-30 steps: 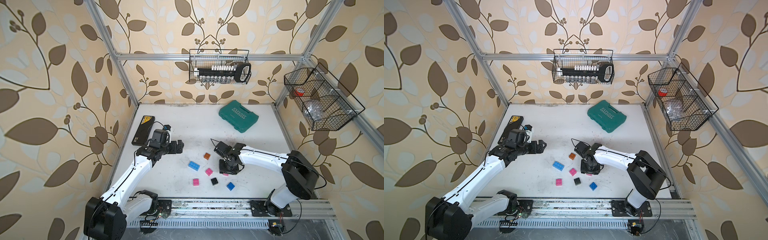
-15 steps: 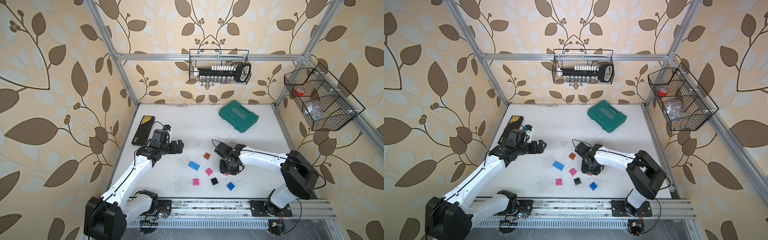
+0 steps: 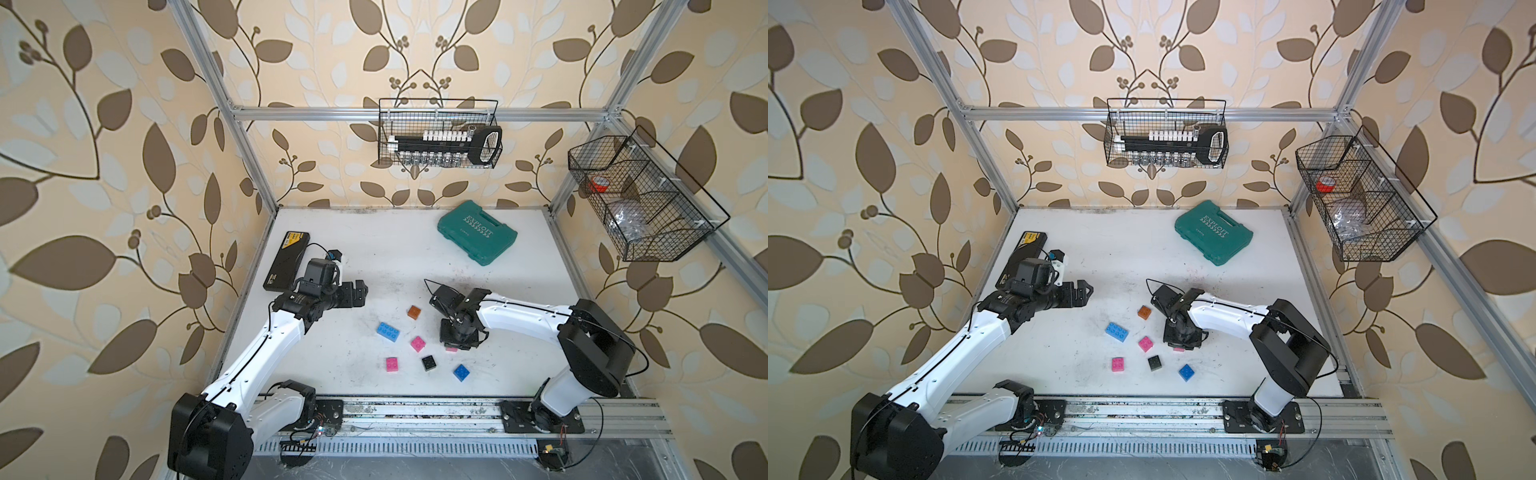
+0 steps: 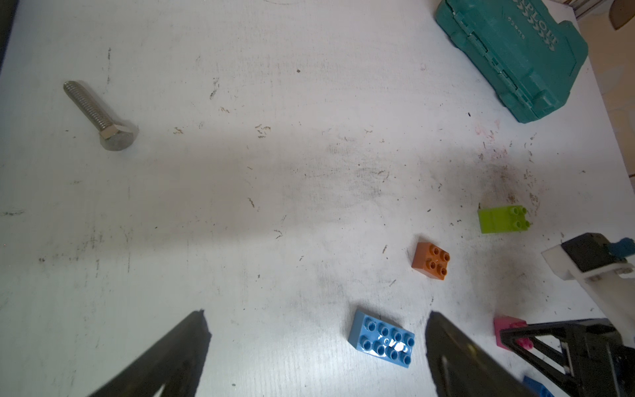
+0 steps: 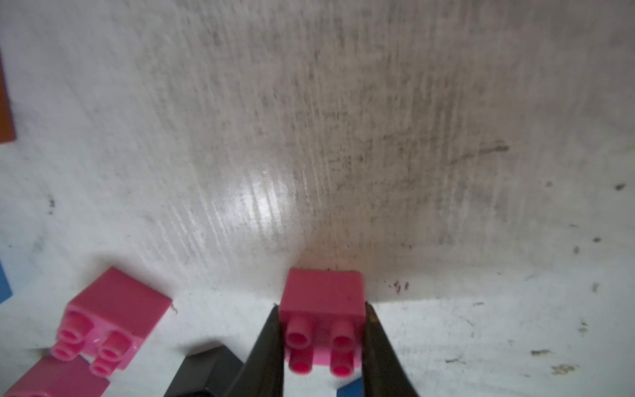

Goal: Assemble the number 4 with lego
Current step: Pick up the lego brick from the center of the board, then assemble the lego brick with the lego brick.

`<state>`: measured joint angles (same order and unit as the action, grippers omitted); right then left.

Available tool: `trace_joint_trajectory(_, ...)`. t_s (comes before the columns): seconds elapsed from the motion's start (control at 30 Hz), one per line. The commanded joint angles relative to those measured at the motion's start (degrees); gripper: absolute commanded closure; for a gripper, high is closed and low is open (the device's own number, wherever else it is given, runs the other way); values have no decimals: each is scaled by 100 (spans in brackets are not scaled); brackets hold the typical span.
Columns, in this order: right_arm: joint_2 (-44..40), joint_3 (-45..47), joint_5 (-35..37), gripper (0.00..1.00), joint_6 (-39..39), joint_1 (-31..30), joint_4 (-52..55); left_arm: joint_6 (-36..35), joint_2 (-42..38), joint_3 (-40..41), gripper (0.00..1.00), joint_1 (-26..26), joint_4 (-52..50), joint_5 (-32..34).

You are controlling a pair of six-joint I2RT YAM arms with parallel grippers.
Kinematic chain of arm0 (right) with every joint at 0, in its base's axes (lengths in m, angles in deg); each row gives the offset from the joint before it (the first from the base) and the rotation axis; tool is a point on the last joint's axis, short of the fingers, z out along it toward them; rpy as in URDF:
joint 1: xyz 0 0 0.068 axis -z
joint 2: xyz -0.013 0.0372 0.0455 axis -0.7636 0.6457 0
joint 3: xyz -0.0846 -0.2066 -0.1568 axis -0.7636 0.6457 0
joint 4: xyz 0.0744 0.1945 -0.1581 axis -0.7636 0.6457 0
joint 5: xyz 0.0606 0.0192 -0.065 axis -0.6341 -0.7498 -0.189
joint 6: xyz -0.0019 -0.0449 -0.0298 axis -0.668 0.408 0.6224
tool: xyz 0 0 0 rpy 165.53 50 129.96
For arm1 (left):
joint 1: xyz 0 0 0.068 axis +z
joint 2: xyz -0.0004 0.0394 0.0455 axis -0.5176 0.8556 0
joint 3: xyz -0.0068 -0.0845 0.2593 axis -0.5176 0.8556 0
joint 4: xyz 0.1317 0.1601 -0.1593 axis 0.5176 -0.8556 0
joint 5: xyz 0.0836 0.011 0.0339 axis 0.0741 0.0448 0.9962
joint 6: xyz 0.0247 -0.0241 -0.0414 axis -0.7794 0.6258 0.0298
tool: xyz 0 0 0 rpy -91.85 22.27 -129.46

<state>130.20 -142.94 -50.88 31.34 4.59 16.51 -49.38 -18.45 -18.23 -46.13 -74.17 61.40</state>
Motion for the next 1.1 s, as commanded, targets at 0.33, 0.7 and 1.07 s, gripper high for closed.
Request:
trace_joint_trajectory(0.33,-306,-1118,264,78,1768,785,1287,-3,52,-156,1,2,178,-257)
trace_joint_trajectory(0.7,392,-2152,141,78,2805,1459,1522,-39,173,-113,1,-41,402,-920)
trace_joint_trajectory(1.07,1039,-2732,111,77,3166,1753,1476,-153,501,-174,1,-167,552,-1649)
